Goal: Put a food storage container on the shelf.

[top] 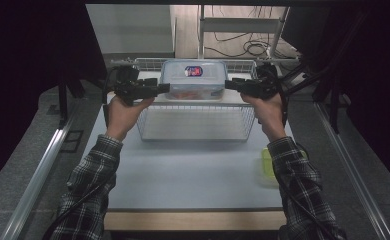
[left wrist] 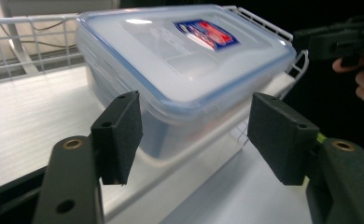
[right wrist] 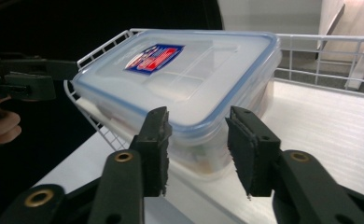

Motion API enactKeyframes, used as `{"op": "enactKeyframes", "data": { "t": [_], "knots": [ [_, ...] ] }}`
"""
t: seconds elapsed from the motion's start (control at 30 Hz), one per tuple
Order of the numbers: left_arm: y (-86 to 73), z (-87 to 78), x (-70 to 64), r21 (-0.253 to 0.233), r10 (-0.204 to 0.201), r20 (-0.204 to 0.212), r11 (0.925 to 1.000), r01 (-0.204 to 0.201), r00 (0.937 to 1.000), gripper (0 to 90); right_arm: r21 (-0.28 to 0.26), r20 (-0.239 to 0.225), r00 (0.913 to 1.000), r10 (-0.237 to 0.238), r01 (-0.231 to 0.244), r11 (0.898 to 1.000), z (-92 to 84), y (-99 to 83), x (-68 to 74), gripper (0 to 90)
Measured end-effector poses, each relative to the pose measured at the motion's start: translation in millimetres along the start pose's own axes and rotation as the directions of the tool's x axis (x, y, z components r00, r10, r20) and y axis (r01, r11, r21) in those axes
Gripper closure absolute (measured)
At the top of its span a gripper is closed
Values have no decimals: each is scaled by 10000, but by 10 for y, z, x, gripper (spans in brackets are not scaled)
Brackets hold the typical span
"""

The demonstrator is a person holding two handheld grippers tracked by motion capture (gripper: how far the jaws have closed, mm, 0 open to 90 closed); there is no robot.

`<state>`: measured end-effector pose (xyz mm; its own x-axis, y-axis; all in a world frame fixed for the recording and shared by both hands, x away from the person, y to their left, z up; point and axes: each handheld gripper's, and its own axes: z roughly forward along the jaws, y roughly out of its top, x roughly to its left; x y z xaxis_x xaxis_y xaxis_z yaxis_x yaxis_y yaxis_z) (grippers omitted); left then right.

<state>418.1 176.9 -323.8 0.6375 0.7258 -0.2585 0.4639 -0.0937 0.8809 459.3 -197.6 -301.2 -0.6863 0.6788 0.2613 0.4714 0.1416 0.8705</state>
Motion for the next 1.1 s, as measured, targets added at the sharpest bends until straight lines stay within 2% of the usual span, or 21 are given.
{"op": "enactKeyframes", "data": {
  "t": [0.03,0.07,0.13,0.17,0.33,0.43,0.6,0.77,0.9,1.1],
  "knots": [
    [-32,-3,-16,32,64,63,10000,-64,10000,336,53,4,9992,-388,388,9992,-12,-41,25,530],
    [-66,-9,-32,69,143,146,9999,-144,9998,336,53,4,9992,-388,388,9992,-12,-41,25,530],
    [-138,-22,-68,173,374,167,9991,-377,9992,322,247,232,9968,-765,759,9968,-24,-88,62,496],
    [-173,-26,-83,210,537,143,9983,-539,9985,309,342,423,9928,-1125,1111,9932,-38,-141,96,469],
    [-377,-38,-161,680,1193,61,9905,-1195,9928,253,414,436,9884,-1454,1436,9888,-91,-264,151,416],
    [-443,-49,-184,804,1241,62,9890,-1242,9922,242,456,383,9873,-1542,1524,9873,-112,-312,173,394],
    [-605,-96,-234,955,1058,313,9895,-1084,9939,207,593,243,9823,-1855,1838,9812,-164,-479,236,333],
    [-750,-189,-314,834,1017,476,9909,-1054,9937,186,767,221,9785,-2051,2029,9762,-204,-591,283,296],
    [-855,-266,-380,894,1130,380,9892,-1160,9929,171,852,263,9721,-2332,2303,9694,-255,-714,343,236],
    [-1066,-340,-456,848,1338,182,9872,-1349,9908,151,755,260,9712,-2369,2344,9692,-292,-881,395,182]
  ]
}}
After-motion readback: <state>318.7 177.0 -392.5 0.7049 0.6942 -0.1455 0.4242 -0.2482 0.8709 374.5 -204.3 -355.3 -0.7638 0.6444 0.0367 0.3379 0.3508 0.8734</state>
